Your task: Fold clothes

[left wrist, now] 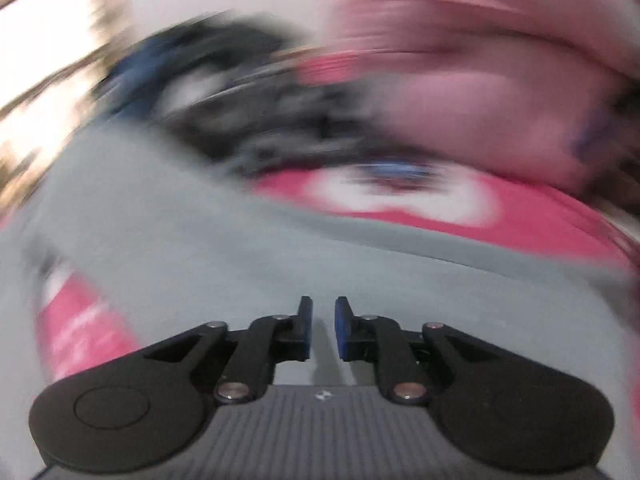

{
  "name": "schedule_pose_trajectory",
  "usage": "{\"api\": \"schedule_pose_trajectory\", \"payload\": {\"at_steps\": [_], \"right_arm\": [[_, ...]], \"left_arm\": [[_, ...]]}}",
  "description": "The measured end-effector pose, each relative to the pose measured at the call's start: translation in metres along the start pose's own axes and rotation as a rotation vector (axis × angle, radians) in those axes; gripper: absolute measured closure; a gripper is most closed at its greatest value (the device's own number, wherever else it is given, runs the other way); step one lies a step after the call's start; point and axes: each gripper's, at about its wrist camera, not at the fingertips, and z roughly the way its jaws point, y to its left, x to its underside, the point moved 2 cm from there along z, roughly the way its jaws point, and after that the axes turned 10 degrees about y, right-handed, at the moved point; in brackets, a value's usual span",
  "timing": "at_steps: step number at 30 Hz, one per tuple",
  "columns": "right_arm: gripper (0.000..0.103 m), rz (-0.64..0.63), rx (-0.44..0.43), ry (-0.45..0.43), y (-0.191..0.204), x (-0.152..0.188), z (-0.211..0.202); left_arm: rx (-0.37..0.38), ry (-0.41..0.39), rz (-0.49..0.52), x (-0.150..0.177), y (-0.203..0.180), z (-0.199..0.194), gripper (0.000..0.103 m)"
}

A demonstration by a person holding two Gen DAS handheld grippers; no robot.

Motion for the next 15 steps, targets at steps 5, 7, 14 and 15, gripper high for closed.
{"api": "schedule_pose_trajectory", "payload": {"at_steps": [5, 7, 14, 15], "right_arm": [[0.021, 0.028, -0.095, -0.073, 0.017, -0.07, 0.067], [0.02, 0.075, -0.105, -0.047, 0.02, -0.093, 0.103], [0.097, 0.174, 0.01, -0.057, 0.022, -0.108, 0.145], [0.096, 0.138, 0.068, -0.065, 0.024, -0.106, 0.146]], "left_arm": [[0.013, -0.032, -0.401, 0.012, 0.063, -0.002, 0.075], [0.096, -0.02, -0.63, 0.036, 0.084, -0.012, 0.056], [0.245, 0.036, -0.748, 0.075, 0.081, -0.001, 0.097], [0.251, 0.031, -0.764, 0.078, 0.082, -0.002, 0.097]]}}
